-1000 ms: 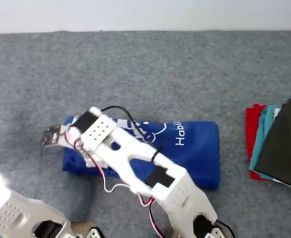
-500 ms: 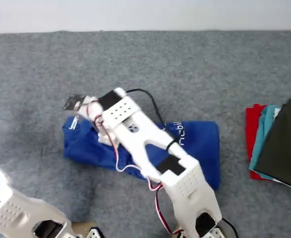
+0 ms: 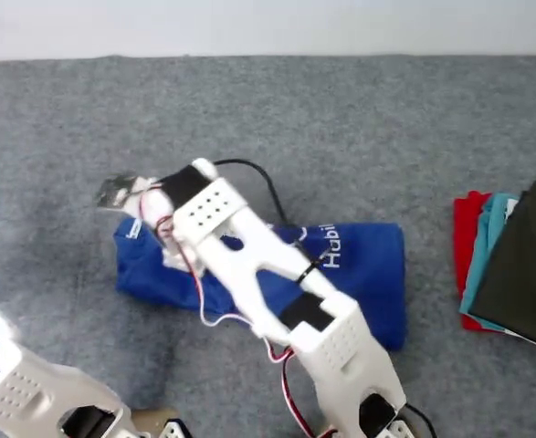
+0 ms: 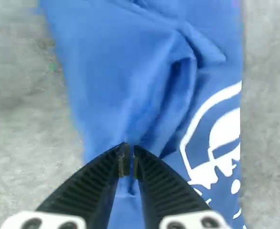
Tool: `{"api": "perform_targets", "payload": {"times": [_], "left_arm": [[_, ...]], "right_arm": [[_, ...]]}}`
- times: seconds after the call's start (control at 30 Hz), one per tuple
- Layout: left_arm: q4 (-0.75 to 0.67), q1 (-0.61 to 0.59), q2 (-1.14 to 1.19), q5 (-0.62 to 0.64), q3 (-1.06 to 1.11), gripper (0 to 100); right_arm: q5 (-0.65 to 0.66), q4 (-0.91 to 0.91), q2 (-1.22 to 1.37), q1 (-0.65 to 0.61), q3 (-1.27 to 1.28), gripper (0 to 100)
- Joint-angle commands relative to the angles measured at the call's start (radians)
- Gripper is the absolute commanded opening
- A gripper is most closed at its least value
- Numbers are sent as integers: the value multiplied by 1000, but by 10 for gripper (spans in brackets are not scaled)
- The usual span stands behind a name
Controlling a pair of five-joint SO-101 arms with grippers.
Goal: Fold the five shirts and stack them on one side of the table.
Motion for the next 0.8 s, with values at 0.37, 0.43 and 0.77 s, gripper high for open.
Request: {"api": "perform_targets", "payload": {"times": [0.37, 0.43, 0.77], "left_arm": [[-8, 8, -15, -6, -45, 14], [-11, 8, -15, -6, -45, 14], [8, 8, -15, -6, -87, 14]], "right_arm": [[-5, 27, 225, 154, -91, 9], [-6, 53, 211, 139, -140, 9], [-9, 61, 182, 70, -407, 11]]}}
